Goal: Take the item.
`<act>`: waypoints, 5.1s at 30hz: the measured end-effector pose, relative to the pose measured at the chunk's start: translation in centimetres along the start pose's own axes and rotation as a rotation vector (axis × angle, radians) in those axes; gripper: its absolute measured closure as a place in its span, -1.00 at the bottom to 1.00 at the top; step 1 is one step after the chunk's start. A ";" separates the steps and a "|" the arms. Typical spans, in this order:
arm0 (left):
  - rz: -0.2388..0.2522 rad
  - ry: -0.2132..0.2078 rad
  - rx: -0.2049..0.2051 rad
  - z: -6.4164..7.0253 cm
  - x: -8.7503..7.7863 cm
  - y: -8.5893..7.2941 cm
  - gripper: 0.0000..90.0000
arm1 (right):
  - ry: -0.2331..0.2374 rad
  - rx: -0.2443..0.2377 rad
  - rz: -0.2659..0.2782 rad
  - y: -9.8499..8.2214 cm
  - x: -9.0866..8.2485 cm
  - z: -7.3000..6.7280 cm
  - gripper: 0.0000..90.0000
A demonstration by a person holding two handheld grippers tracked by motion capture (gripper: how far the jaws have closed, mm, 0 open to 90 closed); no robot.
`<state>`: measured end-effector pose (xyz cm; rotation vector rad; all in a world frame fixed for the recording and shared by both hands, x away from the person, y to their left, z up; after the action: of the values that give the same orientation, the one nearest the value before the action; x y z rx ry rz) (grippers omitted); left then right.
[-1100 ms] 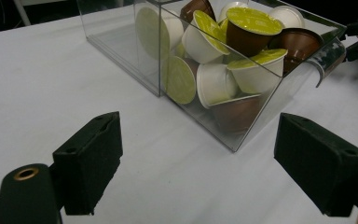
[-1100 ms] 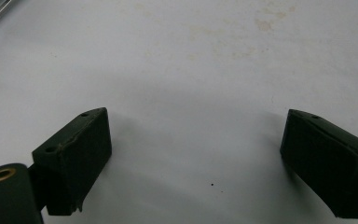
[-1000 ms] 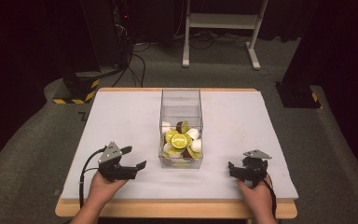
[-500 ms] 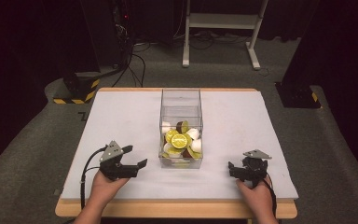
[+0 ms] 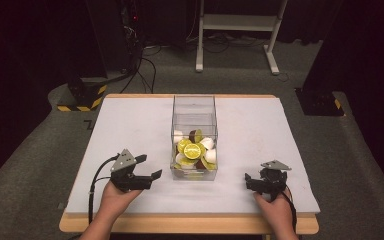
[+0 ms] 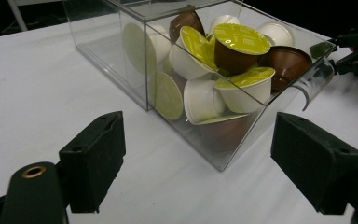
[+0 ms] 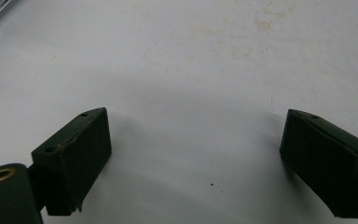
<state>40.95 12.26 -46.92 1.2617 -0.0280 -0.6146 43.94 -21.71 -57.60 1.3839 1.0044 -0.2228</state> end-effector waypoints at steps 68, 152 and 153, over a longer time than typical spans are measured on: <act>-0.042 -0.100 0.058 6.5 5.6 2.0 -0.57 | -0.002 -0.001 0.000 0.0 0.0 0.0 -0.81; -0.072 -0.084 0.082 7.7 8.7 1.2 -0.16 | -0.002 -0.001 0.000 0.0 0.0 0.0 -0.81; -0.070 -0.086 0.085 7.6 8.6 1.3 -0.16 | -0.001 -0.001 0.000 0.0 0.0 0.0 -0.81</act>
<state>46.05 1.95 -45.94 1.3223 -0.0830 -0.7346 43.94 -21.70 -57.59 1.3829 1.0033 -0.2227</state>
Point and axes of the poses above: each handheld gripper's, and its own axes: x roughly forward along the jaws, y roughly out of its top, z roughly to its right, the point moved 10 cm from there along x, roughly forward along the jaws, and after that the axes turned 13 degrees about y, right-handed, at the moved point
